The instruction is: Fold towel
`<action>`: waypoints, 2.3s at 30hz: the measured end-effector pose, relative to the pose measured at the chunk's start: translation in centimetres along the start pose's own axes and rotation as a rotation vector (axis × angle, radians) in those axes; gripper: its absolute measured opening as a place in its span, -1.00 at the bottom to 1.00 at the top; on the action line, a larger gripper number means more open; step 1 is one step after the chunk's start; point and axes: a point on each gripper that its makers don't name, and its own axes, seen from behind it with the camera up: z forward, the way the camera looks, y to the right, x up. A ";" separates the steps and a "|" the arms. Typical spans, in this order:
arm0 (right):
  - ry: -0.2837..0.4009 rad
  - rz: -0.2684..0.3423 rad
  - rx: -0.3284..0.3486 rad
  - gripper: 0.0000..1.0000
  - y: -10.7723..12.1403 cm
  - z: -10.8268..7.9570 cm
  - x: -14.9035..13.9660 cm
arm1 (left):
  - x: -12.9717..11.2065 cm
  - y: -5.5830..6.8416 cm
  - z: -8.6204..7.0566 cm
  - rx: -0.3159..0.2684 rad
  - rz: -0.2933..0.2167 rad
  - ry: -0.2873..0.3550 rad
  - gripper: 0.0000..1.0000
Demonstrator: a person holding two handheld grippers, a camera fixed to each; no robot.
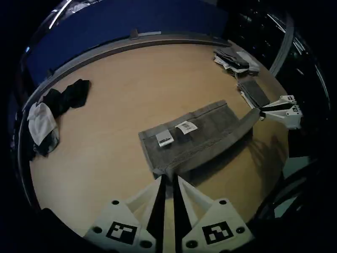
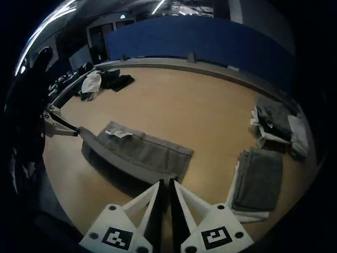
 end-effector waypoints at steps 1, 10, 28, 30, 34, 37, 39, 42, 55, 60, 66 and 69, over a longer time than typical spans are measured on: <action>-0.002 0.002 0.003 -0.81 0.1 0.2 0.0 | 0.0 -0.1 0.3 0.002 -0.001 -0.005 -0.77; -0.021 0.020 -0.003 -0.81 0.9 1.9 0.4 | 0.5 -1.0 2.5 0.014 -0.018 -0.031 -0.76; -0.043 0.021 -0.006 -0.81 1.6 4.8 1.0 | 1.4 -2.2 5.1 0.008 -0.028 -0.063 -0.75; -0.044 0.019 -0.012 -0.81 1.8 5.0 0.9 | 1.3 -2.3 5.4 0.006 -0.033 -0.064 -0.74; -0.045 0.018 -0.020 -0.81 2.1 5.6 0.7 | 1.3 -2.5 5.9 0.009 -0.040 -0.062 -0.71; -0.049 0.017 -0.030 -0.79 2.3 5.9 0.6 | 1.2 -2.7 6.2 0.014 -0.040 -0.060 -0.66; -0.055 0.013 -0.039 -0.76 2.5 6.2 0.4 | 1.3 -2.8 6.5 0.018 -0.037 -0.056 -0.62; -0.060 0.002 -0.054 -0.66 2.7 6.5 0.2 | 1.4 -3.0 6.8 0.029 -0.030 -0.051 -0.48; -0.049 -0.022 -0.096 0.18 3.7 6.9 0.4 | 2.4 -4.4 6.6 0.078 -0.037 -0.012 0.62; -0.044 -0.014 -0.097 0.29 3.8 6.7 0.6 | 3.0 -5.2 6.1 0.111 -0.022 0.020 0.83; -0.038 -0.013 -0.094 0.54 3.7 6.2 0.6 | 2.9 -5.1 5.6 0.109 -0.026 0.026 0.84; -0.038 -0.014 -0.093 0.65 3.6 5.9 0.4 | 2.9 -4.9 5.4 0.104 -0.040 0.034 0.85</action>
